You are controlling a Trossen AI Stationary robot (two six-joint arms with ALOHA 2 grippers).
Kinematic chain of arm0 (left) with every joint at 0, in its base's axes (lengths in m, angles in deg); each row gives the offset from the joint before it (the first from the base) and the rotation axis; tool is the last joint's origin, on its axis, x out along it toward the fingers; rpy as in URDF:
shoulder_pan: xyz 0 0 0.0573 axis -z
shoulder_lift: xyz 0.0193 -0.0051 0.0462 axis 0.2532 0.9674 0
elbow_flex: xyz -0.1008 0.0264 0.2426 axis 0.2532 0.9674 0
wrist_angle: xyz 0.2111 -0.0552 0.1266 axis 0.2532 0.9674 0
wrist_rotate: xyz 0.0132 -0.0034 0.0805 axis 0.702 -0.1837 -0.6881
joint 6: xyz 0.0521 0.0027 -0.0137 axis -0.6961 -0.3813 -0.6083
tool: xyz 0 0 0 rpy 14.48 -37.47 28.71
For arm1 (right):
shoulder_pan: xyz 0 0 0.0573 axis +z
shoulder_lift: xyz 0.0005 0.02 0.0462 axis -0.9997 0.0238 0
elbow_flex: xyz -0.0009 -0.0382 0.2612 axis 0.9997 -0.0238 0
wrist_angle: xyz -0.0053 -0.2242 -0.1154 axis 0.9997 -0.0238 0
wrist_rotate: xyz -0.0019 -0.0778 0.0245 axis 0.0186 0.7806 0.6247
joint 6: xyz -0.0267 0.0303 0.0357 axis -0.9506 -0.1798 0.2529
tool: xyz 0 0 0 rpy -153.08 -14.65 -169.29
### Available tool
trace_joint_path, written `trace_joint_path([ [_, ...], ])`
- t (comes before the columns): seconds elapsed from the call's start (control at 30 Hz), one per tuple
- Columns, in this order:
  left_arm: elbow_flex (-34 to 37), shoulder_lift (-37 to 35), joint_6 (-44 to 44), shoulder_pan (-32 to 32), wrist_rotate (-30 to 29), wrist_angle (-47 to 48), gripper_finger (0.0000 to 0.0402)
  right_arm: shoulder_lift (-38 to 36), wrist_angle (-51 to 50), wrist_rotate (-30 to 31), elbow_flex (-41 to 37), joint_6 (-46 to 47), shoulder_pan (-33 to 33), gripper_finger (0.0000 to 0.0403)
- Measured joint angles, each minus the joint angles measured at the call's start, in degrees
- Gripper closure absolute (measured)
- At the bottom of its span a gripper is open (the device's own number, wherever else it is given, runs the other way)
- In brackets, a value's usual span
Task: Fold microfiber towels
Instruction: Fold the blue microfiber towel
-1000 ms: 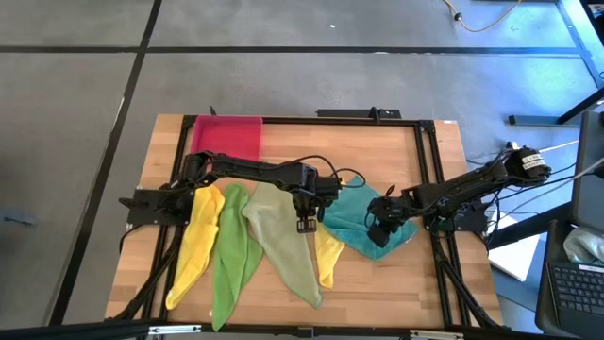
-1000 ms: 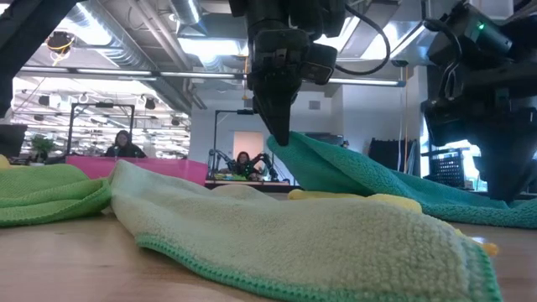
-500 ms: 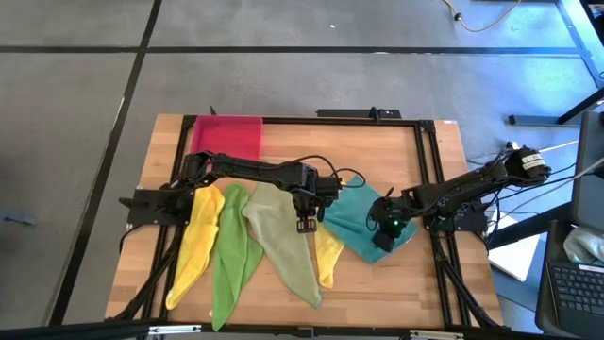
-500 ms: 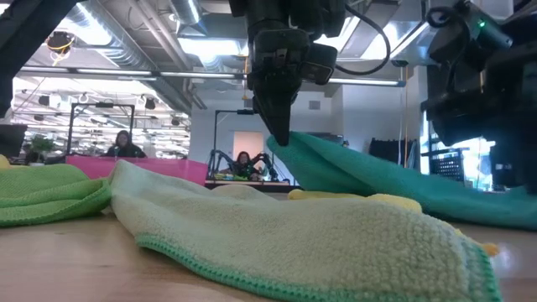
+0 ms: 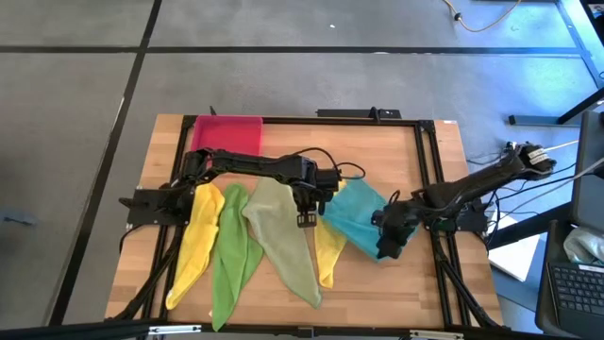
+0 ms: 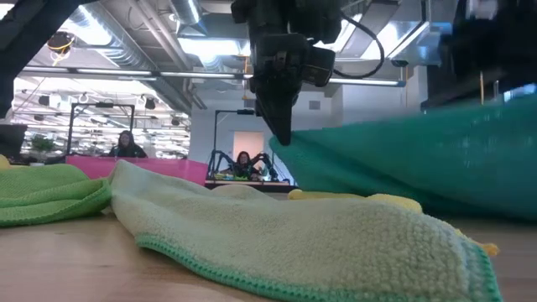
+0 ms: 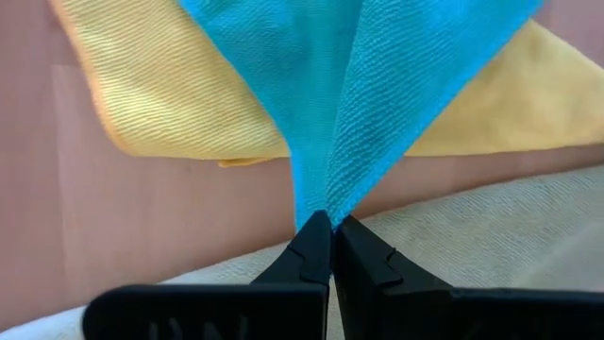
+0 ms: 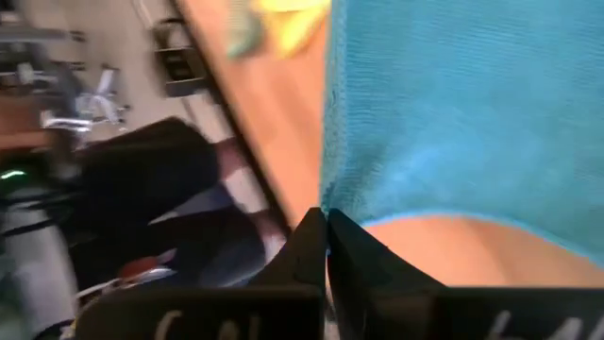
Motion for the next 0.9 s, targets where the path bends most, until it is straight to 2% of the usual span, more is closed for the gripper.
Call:
trace_joint_path([
  [0.2,0.0,0.0,-4.1,0.1,1.3,-1.6,0.0401,-0.8,-1.8,1.8,4.1,6.6,6.1,0.0399],
  [0.47,0.0,0.0,-6.0,0.1,4.8,-9.2,0.0401,-0.8,-10.1,3.8,4.2,11.1,11.8,0.0398],
  [0.77,0.0,0.0,-12.2,-0.3,-1.3,-18.4,0.0401,-0.8,-25.6,8.1,4.2,13.8,12.3,0.0398],
  [0.9,0.0,0.8,-12.7,-1.1,-1.7,-23.2,0.0401,-0.8,-30.3,8.6,4.2,13.8,12.3,0.0398],
])
